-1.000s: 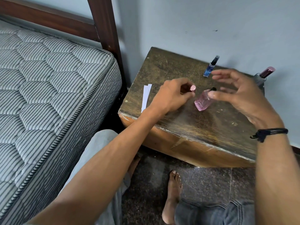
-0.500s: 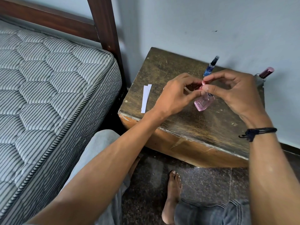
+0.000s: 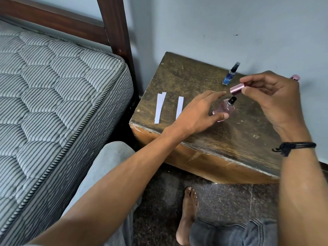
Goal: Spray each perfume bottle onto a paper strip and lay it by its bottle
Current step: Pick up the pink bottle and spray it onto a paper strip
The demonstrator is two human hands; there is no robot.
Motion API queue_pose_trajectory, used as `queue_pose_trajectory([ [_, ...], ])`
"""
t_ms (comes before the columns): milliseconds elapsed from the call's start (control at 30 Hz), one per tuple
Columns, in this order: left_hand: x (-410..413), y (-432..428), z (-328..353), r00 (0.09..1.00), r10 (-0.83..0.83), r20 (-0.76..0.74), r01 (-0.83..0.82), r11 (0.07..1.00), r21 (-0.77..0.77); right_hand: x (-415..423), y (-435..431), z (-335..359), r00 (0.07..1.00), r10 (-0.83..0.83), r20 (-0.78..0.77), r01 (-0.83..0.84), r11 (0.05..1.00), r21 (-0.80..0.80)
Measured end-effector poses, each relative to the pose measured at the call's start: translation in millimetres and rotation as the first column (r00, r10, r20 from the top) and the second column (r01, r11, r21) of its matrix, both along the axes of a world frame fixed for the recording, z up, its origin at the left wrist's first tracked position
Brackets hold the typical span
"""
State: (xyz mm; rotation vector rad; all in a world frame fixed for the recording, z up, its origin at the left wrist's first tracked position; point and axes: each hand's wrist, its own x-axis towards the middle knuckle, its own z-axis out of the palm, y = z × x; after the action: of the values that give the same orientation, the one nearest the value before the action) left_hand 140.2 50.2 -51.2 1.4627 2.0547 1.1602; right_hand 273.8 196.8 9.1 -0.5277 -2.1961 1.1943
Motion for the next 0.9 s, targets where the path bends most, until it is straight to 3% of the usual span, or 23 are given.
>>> queue_pose_trajectory([
  [500,8.1,5.6,-9.9,1.0,0.008,-0.029,-0.007,1.0,0.024,1.3,-0.7,-0.7,0.999,0.029,0.037,-0.033,0.994,0.107],
  [900,9.6,4.0,-9.2,0.998,0.05,0.041,-0.05,0.999,0.014,-0.3,1.8,-6.8,0.976,0.104,0.191,-0.128,0.985,0.119],
])
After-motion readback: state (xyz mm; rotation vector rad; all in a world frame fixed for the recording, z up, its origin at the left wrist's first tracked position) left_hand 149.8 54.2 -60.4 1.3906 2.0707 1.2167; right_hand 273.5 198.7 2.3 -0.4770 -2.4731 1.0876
